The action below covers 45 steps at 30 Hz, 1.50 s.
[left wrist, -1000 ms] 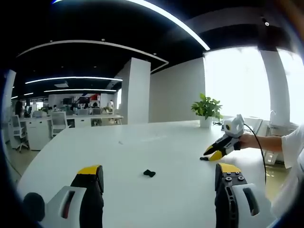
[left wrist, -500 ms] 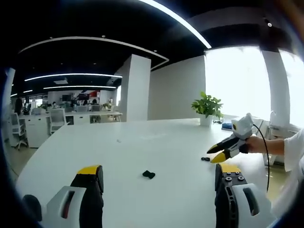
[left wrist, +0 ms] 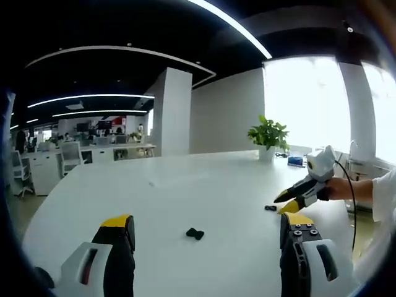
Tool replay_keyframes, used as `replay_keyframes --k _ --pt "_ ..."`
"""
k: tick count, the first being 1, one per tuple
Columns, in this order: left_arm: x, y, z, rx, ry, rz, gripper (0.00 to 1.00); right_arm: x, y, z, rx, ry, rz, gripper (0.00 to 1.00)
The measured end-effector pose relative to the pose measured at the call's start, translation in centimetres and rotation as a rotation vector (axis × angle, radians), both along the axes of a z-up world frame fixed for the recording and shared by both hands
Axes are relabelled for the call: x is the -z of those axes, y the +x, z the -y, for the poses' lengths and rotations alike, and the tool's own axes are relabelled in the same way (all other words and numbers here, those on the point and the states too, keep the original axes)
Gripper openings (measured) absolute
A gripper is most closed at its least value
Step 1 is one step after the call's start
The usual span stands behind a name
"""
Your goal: Snap the two parts of the plastic buckle together until the buckle closes and remains connected.
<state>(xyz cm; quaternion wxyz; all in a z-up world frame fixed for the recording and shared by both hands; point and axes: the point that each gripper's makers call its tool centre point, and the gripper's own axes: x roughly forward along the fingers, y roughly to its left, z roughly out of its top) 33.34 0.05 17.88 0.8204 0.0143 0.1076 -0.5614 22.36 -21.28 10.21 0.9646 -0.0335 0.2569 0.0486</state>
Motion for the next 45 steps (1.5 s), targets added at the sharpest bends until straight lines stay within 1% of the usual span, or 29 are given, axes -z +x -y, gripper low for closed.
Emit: replay_keyframes --k 4,10,16,22,26,35,39,45 --pt "0.0 0.3 0.1 -0.004 -0.001 -0.001 0.99 0.0 -0.1 0.1 0.010 -0.001 0.001 0.32" --pt "0.5 0.9 0.4 -0.018 0.019 0.001 0.99 0.1 0.1 0.2 0.019 -0.009 0.001 0.27" --pt "0.3 1.0 0.6 -0.020 0.009 0.001 0.99 0.5 0.0 0.3 0.024 -0.010 -0.007 0.23" --pt "0.4 1.3 1.0 -0.023 0.021 0.007 0.99 0.6 0.0 0.4 0.023 -0.012 -0.005 0.21" --pt "0.3 1.4 1.5 -0.017 0.023 0.006 0.99 0.6 0.0 0.6 0.020 -0.028 -0.004 0.18" --pt "0.4 1.0 2.3 0.001 0.024 -0.003 0.99 0.6 0.0 0.5 0.007 -0.031 0.011 0.11" --pt "0.5 0.9 2.5 0.003 0.030 0.000 0.99 0.5 0.0 0.6 0.004 -0.029 0.015 0.11" --pt "1.2 0.8 2.8 0.014 0.050 -0.004 0.99 0.4 -0.1 0.6 -0.014 -0.018 0.015 0.11"
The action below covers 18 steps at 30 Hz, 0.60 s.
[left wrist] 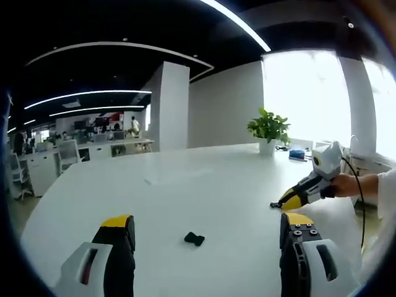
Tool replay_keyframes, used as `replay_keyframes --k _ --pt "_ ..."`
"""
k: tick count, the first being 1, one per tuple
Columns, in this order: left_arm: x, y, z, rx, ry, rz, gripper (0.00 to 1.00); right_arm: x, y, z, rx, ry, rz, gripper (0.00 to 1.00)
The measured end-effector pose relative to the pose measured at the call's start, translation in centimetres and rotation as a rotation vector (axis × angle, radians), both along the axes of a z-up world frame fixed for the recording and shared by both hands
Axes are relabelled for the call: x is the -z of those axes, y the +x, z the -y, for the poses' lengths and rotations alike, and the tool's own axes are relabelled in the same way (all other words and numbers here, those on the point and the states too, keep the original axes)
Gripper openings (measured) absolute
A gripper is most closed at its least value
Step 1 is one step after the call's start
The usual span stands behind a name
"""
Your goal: Snap the two parts of the plastic buckle together until the buckle closes and remains connected.
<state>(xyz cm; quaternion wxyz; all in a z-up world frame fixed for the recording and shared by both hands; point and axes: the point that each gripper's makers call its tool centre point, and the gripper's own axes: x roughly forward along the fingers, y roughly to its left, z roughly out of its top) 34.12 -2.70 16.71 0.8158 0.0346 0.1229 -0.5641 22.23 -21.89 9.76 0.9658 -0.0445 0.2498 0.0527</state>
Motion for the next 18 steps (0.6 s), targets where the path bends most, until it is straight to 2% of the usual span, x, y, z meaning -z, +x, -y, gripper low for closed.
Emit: replay_keyframes --k 5,18 --pt "0.3 0.3 0.1 0.000 0.008 -0.005 0.99 0.0 0.0 -0.2 -0.023 0.006 -0.001 0.11" --pt "1.8 0.8 0.7 -0.005 0.086 -0.018 0.99 0.0 -0.2 -1.1 -0.073 0.015 -0.016 0.11"
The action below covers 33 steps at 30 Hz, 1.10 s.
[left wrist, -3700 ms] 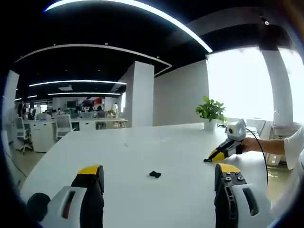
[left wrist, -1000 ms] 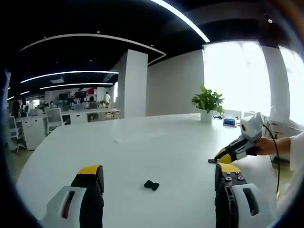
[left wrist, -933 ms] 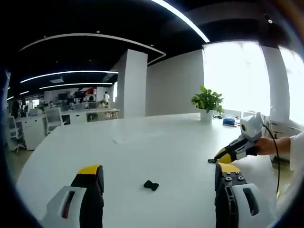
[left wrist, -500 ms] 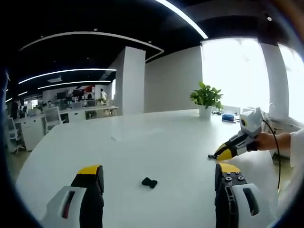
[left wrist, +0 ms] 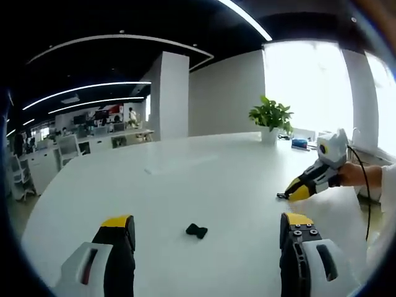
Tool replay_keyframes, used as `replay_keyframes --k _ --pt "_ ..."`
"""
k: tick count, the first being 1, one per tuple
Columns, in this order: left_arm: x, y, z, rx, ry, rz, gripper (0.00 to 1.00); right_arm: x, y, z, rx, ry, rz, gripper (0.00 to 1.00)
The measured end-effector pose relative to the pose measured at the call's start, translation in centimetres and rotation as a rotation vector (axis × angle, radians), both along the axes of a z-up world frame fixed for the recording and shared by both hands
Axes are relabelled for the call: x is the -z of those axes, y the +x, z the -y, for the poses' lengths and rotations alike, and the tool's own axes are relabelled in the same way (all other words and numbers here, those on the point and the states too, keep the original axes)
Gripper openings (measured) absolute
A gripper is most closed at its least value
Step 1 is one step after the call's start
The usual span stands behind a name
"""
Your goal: Snap the two parts of the plastic buckle together until the buckle closes and remains connected.
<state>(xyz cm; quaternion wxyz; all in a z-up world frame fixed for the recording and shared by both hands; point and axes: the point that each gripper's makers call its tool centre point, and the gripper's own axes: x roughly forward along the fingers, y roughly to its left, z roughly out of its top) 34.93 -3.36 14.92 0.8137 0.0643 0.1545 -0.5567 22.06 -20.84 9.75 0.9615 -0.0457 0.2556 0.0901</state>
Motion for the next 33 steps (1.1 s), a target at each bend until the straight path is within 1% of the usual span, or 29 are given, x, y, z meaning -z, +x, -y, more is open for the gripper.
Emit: replay_keyframes --k 10,14,19,24,30,33 --pt "1.0 0.4 0.1 0.000 0.034 -0.010 0.99 0.1 -0.2 -0.7 -0.045 0.009 -0.010 0.11" --pt "1.7 0.7 0.2 0.000 0.063 -0.016 0.99 0.2 -0.2 -1.1 -0.066 0.023 -0.013 0.11" --pt "2.3 1.0 0.1 0.008 0.096 -0.019 0.99 0.2 -0.2 -1.5 -0.094 0.018 -0.020 0.11" --pt "2.5 1.1 0.0 0.013 0.099 -0.030 0.98 0.2 -0.3 -1.7 -0.105 0.018 -0.025 0.11" --pt "2.8 1.3 -0.1 0.032 0.125 -0.031 0.98 0.2 -0.3 -1.9 -0.110 0.022 -0.031 0.11" --pt "2.9 1.6 -0.1 0.043 0.140 -0.042 0.96 0.2 -0.4 -2.0 -0.118 0.026 -0.034 0.11"
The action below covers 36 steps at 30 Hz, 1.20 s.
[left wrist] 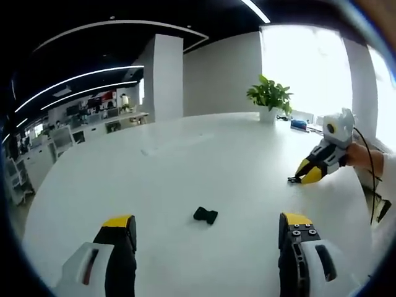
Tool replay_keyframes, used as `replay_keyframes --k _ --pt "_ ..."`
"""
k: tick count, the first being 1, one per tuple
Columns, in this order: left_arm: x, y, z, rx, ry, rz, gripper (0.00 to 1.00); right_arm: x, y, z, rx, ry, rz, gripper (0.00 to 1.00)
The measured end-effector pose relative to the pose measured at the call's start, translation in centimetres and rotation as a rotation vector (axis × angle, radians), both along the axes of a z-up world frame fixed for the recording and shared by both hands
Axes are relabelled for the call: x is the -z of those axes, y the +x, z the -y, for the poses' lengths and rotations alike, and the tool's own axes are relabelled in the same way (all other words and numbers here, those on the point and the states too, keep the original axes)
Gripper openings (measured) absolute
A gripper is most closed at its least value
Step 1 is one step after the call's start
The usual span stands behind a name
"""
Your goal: Snap the two parts of the plastic buckle together until the buckle closes and remains connected.
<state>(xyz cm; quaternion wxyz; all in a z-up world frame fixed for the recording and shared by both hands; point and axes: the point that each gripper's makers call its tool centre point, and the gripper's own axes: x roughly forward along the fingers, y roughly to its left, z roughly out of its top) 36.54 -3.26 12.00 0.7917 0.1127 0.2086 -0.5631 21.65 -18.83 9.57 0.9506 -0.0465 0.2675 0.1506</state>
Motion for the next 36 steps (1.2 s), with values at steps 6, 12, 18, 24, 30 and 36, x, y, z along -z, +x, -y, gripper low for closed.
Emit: replay_keyframes --k 6,12,18,24,30,36 --pt "0.0 0.0 0.0 0.027 0.026 0.002 0.96 0.1 -0.1 0.0 -0.017 0.013 -0.006 0.11" --pt "0.3 -0.3 0.0 0.071 0.064 0.016 0.96 0.1 -0.2 0.0 -0.041 0.017 -0.011 0.11" --pt "-0.1 -0.1 0.0 0.086 0.049 0.006 0.91 0.2 -0.3 -0.1 -0.088 0.025 -0.010 0.11" --pt "-0.7 -0.2 0.2 0.105 0.051 0.023 0.91 -0.2 0.0 -0.4 -0.154 0.038 0.024 0.11" --pt "-0.4 -0.1 0.3 0.144 0.085 0.054 0.91 -0.7 0.1 -1.0 -0.235 0.044 0.058 0.11" --pt "-0.2 -0.1 0.4 0.186 0.119 0.068 0.90 -0.6 0.0 -1.7 -0.337 0.000 0.084 0.11"
